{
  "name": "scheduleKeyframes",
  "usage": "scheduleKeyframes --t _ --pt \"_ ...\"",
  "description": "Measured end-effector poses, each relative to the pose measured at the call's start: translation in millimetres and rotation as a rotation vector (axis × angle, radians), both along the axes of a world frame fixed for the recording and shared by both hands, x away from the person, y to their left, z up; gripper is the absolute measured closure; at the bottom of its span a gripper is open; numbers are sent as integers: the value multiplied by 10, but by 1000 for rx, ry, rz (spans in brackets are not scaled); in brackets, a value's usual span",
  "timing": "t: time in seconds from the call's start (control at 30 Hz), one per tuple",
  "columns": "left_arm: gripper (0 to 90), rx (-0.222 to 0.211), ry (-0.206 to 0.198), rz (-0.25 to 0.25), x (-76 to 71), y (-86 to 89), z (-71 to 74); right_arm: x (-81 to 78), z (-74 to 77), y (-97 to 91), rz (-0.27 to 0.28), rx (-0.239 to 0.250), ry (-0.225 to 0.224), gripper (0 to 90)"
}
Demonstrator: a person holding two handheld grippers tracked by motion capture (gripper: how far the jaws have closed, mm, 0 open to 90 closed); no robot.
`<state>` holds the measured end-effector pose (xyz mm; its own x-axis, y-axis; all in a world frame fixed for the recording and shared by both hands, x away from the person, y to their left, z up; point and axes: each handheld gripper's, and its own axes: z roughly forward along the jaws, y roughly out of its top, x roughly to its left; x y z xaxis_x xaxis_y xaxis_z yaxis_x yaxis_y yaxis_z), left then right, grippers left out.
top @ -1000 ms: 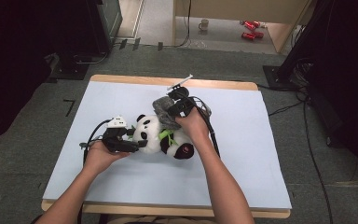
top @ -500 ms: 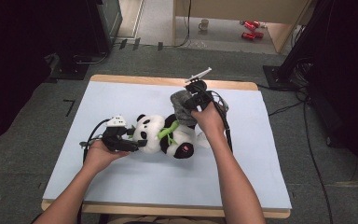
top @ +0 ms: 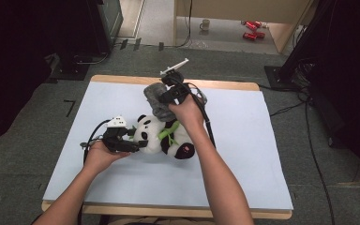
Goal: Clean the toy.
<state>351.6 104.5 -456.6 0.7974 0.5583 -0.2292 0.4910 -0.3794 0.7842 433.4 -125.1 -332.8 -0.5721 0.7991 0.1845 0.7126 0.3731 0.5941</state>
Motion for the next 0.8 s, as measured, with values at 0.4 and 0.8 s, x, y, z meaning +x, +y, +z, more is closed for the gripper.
scheduleKeyframes --t 0.4,0.8 --pt "307 1 10 10 11 4 3 12 -484 362 48 -61 76 762" --pt "310 -2 0 6 6 -15 10 22 -568 -130 -56 -100 102 755"
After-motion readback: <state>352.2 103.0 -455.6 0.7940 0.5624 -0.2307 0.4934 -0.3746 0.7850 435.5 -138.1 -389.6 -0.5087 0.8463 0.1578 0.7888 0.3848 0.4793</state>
